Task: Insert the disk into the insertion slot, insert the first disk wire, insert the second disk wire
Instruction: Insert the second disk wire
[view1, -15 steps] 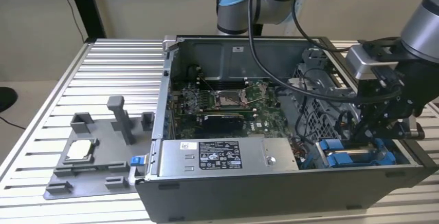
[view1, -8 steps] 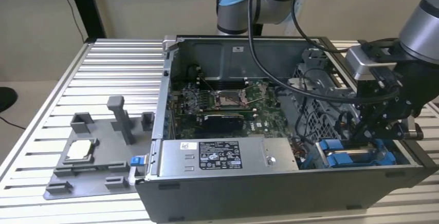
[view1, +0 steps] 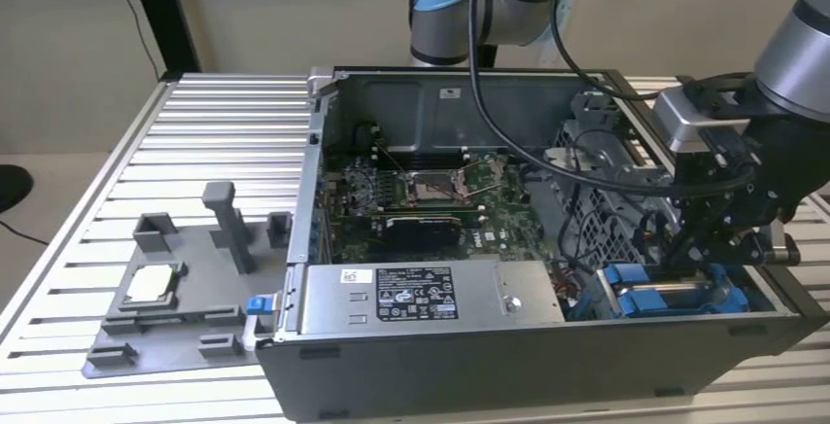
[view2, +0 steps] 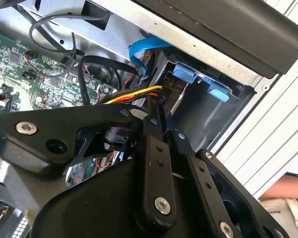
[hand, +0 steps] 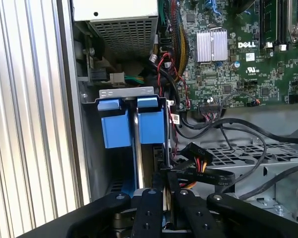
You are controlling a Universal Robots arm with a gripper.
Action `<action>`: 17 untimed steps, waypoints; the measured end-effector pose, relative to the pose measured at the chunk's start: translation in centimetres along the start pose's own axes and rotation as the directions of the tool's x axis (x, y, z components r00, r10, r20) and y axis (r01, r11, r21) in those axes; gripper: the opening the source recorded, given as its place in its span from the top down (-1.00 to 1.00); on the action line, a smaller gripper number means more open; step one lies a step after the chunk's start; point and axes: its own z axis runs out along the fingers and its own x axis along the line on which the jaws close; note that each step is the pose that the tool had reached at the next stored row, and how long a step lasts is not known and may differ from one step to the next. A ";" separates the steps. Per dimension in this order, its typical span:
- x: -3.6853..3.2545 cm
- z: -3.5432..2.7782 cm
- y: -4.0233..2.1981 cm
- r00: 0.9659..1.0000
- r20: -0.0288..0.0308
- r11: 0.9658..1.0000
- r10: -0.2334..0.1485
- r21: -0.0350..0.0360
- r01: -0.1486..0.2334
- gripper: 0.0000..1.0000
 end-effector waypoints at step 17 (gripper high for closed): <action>0.02 -0.09 -0.01 1.000 0.002 1.000 0.000 -0.001 0.000 -1.00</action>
